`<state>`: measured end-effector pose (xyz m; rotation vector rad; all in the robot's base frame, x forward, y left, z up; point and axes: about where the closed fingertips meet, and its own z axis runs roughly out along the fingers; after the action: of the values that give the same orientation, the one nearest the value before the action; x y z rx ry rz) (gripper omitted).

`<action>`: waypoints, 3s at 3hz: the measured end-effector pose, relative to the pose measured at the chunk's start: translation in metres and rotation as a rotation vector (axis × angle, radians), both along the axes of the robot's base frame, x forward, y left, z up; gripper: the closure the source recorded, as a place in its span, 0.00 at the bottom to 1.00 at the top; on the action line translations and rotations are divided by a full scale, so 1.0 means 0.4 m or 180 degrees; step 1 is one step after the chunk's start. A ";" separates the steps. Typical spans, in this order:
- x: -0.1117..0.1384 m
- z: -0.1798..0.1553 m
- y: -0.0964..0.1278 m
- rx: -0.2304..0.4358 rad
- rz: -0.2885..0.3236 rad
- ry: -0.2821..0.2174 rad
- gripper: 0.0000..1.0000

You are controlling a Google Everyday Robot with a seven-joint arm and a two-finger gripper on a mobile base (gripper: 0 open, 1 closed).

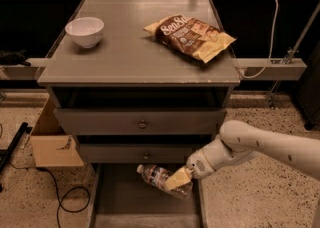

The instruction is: Place water bottle into bottom drawer

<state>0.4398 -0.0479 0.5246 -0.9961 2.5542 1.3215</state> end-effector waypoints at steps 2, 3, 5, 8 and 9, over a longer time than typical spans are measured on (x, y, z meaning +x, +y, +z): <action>-0.002 -0.008 0.016 0.0122 -0.0011 0.0049 1.00; 0.001 -0.060 0.046 0.0271 -0.0009 0.0222 1.00; -0.010 -0.181 0.059 0.0491 -0.0110 0.0599 1.00; -0.039 -0.182 0.052 0.0726 0.0087 0.0062 1.00; -0.035 -0.146 0.060 0.0753 0.0267 -0.0321 1.00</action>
Offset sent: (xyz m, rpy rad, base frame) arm 0.0004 0.0115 -0.0049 0.0891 0.0290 -0.0163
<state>0.4260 -0.0238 0.4664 -1.1014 2.2420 1.5102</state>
